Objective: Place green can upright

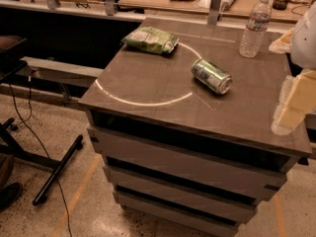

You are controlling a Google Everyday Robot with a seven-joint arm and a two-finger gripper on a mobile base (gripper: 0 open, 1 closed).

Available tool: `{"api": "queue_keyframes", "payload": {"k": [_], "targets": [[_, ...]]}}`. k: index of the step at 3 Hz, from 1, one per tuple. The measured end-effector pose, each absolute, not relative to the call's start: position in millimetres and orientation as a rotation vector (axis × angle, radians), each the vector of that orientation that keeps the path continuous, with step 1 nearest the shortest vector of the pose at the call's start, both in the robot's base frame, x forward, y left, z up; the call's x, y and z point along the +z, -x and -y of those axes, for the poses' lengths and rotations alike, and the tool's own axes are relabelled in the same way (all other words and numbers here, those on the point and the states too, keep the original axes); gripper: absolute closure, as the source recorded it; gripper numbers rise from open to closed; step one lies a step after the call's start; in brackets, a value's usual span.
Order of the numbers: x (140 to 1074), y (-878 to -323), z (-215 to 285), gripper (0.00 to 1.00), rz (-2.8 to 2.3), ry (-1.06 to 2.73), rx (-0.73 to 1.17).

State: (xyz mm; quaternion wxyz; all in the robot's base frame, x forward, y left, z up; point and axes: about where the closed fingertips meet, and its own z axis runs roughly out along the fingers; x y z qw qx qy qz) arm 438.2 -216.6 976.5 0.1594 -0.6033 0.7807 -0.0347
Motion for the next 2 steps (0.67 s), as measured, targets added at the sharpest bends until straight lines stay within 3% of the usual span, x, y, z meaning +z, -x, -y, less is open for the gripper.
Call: {"api": "queue_keyframes", "payload": {"k": [2], "targets": [[979,-455,208,0.00,-2.208,1.737,-0.108]]}}
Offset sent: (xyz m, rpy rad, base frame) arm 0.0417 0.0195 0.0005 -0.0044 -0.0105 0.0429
